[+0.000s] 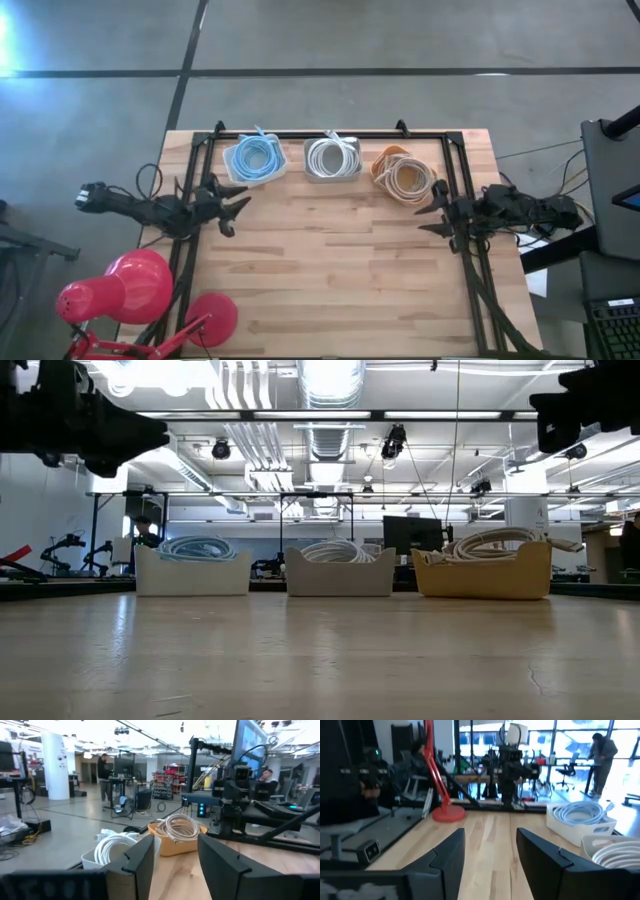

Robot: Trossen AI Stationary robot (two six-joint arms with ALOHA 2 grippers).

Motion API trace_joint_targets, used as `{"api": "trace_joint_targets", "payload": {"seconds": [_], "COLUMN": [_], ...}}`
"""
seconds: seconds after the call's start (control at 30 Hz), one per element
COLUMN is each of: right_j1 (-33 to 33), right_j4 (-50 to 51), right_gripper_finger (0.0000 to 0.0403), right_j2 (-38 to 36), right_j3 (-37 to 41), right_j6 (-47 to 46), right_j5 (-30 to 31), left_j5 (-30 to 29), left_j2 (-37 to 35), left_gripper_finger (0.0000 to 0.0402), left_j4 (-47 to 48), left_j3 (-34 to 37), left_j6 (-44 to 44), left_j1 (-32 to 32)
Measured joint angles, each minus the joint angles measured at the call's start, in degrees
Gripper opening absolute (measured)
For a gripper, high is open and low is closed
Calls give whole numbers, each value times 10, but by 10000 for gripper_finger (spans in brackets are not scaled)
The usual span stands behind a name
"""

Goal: Pick & Place USB Port
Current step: Return to Home Position

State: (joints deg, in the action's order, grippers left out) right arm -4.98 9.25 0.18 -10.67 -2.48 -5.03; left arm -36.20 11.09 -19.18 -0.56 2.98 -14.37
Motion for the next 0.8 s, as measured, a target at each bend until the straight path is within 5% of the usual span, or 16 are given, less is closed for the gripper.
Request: {"api": "trace_joint_targets", "payload": {"seconds": [0.4,0.8], "right_j1": [0,0], "right_j4": [-13,-91], "right_gripper_finger": [178,178], "right_j2": [3,-2], "right_j3": [29,94], "right_j6": [14,14], "right_j5": [0,-40], "left_j5": [8,86], "left_j2": [-75,-83], "left_gripper_finger": [156,156], "left_j4": [63,104], "left_j3": [1,1], "left_j6": [10,-11], "left_j1": [0,0]}}
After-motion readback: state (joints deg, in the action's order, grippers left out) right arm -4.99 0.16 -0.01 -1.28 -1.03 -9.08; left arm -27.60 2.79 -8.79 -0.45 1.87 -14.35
